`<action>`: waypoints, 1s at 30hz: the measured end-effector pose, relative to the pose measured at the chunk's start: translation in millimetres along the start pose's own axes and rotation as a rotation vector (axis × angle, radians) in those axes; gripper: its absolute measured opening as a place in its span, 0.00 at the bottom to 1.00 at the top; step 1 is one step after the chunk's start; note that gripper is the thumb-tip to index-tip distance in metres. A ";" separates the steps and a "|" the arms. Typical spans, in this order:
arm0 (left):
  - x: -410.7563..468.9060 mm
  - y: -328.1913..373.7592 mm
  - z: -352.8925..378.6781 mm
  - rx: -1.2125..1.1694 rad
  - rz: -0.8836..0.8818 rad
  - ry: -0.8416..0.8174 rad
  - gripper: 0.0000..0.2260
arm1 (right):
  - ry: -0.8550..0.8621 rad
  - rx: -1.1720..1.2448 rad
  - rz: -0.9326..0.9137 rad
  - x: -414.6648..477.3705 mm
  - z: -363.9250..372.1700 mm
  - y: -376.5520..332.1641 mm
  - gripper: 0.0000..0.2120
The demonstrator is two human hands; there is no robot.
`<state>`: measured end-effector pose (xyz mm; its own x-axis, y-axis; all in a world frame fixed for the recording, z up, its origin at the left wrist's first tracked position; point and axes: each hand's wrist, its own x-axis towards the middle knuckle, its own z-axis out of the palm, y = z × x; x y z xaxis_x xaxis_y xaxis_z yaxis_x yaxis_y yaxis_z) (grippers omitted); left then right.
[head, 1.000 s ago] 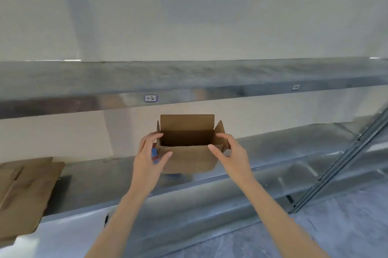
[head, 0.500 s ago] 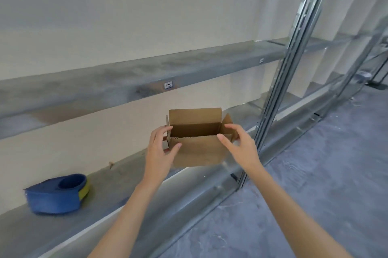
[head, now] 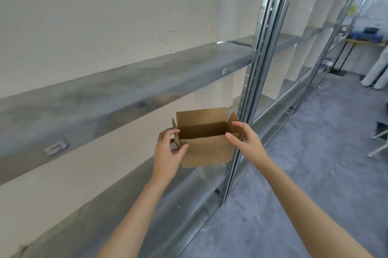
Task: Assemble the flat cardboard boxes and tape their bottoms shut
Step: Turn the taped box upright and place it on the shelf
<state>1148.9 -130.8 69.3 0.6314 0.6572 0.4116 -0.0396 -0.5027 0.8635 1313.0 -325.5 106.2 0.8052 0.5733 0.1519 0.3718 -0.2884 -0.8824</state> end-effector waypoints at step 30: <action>114.2 -54.5 198.4 0.150 -0.335 0.312 0.18 | -0.521 -0.082 -0.049 276.2 -36.6 127.6 0.25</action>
<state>1376.8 -139.8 11.5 0.3268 0.9224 0.2059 0.2529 -0.2953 0.9213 1599.7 -232.0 51.9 0.4572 0.8868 -0.0677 0.4550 -0.2986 -0.8390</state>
